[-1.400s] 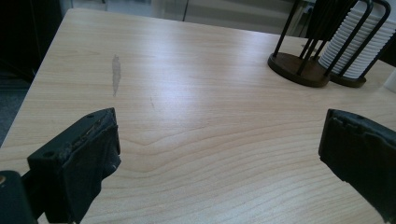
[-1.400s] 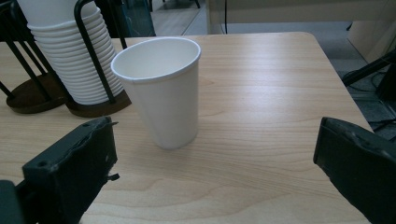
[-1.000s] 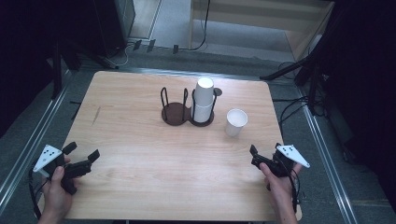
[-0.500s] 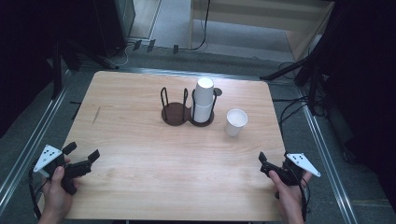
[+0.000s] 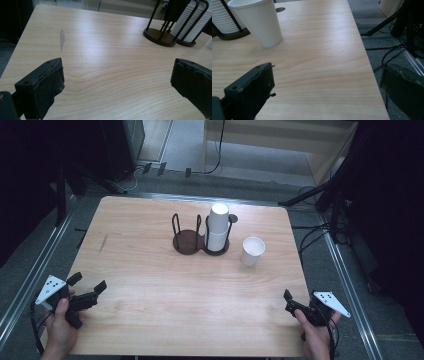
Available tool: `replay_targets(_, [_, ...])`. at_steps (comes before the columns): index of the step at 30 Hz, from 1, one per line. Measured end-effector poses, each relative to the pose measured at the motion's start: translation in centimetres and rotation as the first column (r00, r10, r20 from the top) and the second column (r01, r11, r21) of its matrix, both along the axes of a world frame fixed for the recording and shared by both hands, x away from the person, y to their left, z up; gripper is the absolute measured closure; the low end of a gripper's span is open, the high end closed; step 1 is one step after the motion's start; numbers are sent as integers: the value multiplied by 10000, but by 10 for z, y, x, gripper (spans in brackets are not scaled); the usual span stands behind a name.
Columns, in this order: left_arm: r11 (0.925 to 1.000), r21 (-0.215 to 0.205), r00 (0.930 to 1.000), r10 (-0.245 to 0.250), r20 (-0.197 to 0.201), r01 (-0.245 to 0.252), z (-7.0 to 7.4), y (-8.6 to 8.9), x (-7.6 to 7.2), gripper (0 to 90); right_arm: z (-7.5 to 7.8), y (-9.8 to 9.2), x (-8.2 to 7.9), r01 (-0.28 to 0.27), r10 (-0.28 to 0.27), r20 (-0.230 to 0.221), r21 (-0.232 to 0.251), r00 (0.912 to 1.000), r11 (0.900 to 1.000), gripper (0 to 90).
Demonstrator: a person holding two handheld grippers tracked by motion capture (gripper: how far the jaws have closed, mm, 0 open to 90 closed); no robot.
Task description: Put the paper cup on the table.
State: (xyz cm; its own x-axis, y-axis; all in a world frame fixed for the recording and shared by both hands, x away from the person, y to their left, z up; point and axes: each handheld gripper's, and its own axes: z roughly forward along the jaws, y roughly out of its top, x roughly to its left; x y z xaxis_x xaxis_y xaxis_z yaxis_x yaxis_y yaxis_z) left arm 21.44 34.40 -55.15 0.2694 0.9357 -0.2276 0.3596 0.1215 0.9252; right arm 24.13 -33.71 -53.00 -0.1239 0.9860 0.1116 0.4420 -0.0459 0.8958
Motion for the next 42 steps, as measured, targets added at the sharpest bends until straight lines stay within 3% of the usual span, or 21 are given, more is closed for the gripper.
replay_targets(13, [10000,9,10000,14,-1,-14,0,0,0,0,-7,-24,-23,373,-376,-215,-153,9991,9992,0])
replay_targets(17, [10000,33,10000,-3,-2,3,0,-1,0,0,-10,-25,-26,409,-418,-237,-363,9988,9985,0])
replay_targets(20, [10000,59,10000,-6,-42,6,0,-1,1,0,-8,-23,-31,397,-404,-74,-787,9992,9961,0])
replay_targets(31, [9997,197,9999,-149,-70,151,0,-2,2,0,-14,-23,-28,543,-556,-347,-372,9978,9978,0])
replay_targets(39, [9994,299,9998,-154,-115,157,0,-3,3,0,-16,-15,-26,422,-458,-298,-1123,9985,9928,0])
replay_targets(42, [9994,311,9998,-177,-120,181,0,-4,3,0,-16,-14,-26,409,-450,-323,-1190,9985,9921,0])
